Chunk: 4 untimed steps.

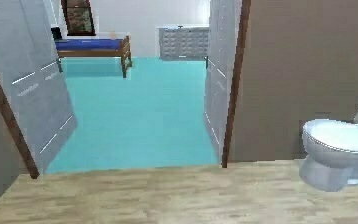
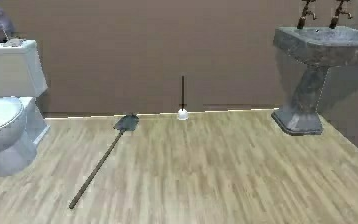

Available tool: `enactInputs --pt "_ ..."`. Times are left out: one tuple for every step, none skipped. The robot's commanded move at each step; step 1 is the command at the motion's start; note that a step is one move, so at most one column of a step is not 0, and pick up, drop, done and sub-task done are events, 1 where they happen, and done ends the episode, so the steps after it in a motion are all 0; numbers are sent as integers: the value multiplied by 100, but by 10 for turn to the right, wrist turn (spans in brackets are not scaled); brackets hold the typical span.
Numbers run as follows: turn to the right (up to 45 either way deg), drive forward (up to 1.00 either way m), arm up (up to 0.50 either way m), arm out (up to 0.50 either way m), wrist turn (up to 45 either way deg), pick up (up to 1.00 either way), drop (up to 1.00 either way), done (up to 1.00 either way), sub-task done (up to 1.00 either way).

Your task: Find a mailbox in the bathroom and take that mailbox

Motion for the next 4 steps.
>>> enactInputs --pt "-450 0 0 0 0 0 0 0 0" --pt "-180 0 0 0 0 0 0 0 0" --pt "-30 0 0 0 0 0 0 0 0" --pt "0 75 0 0 0 0 0 0 0"
